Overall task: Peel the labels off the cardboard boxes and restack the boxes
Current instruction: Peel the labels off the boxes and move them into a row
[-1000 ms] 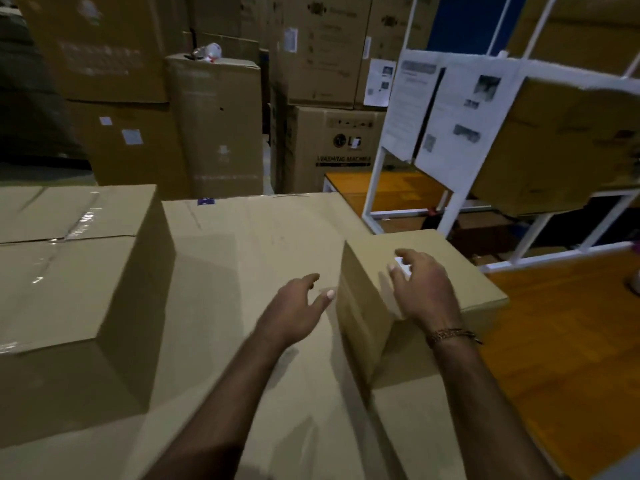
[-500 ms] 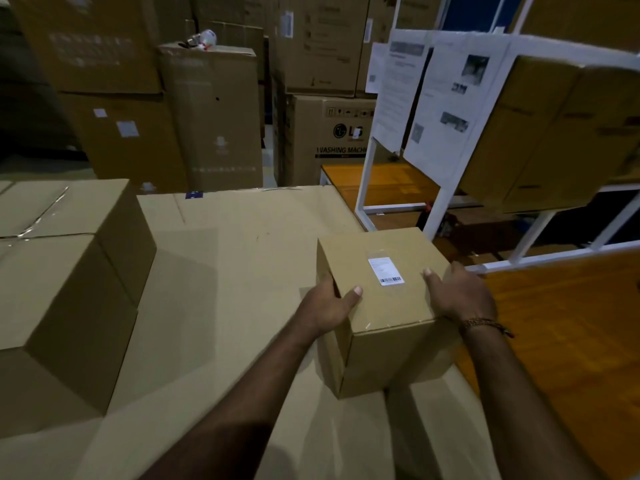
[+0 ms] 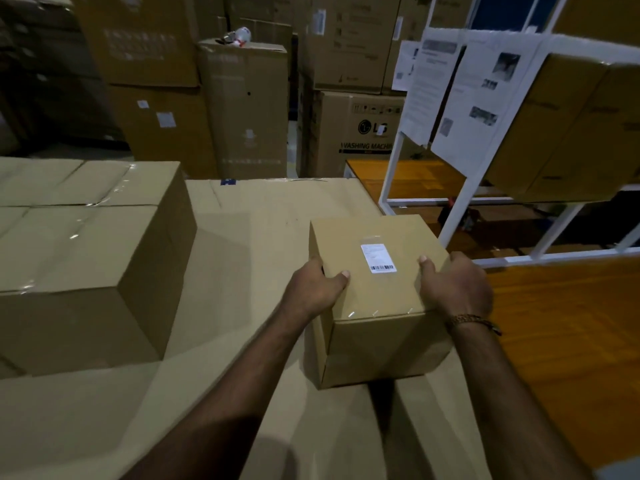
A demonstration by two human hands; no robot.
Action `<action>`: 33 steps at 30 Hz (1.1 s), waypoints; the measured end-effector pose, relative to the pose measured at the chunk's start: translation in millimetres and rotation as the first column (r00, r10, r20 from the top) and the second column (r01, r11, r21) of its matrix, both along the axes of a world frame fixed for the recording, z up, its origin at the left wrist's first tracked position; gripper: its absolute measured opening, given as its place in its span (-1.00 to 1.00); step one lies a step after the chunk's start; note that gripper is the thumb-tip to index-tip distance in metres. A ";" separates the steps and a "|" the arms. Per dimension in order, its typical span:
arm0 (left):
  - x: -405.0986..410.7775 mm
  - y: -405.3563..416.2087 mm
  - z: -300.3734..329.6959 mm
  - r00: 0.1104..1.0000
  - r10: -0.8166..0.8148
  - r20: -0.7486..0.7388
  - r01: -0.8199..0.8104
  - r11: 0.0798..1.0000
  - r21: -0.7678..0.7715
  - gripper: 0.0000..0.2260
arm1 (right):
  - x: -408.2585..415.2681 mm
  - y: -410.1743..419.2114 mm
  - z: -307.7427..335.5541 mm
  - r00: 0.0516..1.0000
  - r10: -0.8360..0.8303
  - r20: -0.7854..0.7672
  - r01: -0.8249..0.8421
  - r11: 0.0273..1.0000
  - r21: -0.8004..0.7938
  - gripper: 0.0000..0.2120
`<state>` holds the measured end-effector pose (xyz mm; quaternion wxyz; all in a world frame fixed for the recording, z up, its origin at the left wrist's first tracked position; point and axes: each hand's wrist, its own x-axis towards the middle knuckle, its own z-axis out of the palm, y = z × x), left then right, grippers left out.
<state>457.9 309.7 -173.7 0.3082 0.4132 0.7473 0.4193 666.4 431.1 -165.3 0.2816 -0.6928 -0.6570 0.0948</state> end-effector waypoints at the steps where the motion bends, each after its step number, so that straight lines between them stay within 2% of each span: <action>1: -2.5 -16.1 3.9 1.000 0.016 -0.006 -0.016 1.000 0.007 -0.32 | -6.0 -13.6 2.5 1.000 -0.003 -0.001 0.003 1.000 0.010 -0.47; 8: -38.8 -150.8 10.8 0.989 0.149 0.023 -0.150 0.985 0.080 -0.37 | -56.2 -147.5 10.0 1.000 -0.005 0.011 0.004 0.999 0.047 -0.41; 13: -79.1 -267.2 -1.2 0.979 0.188 0.076 -0.194 0.976 0.095 -0.41 | -93.7 -263.8 1.6 0.999 0.019 0.029 -0.020 0.999 0.038 -0.40; 21: -142.6 -435.0 -11.0 0.948 0.304 0.092 -0.312 0.945 0.099 -0.50 | -160.7 -420.8 -7.4 0.987 0.162 -0.016 -0.162 0.987 -0.012 -0.48; 26: -174.8 -495.1 -9.9 0.912 0.408 0.050 -0.411 0.908 0.083 -0.66 | -201.6 -471.8 -15.9 0.956 0.291 -0.036 -0.291 0.957 -0.014 -0.54; 33: -219.9 -523.1 -10.1 0.880 0.475 -0.008 -0.474 0.878 0.063 -0.66 | -249.8 -490.5 -23.7 0.905 0.424 -0.030 -0.424 0.905 -0.015 -0.58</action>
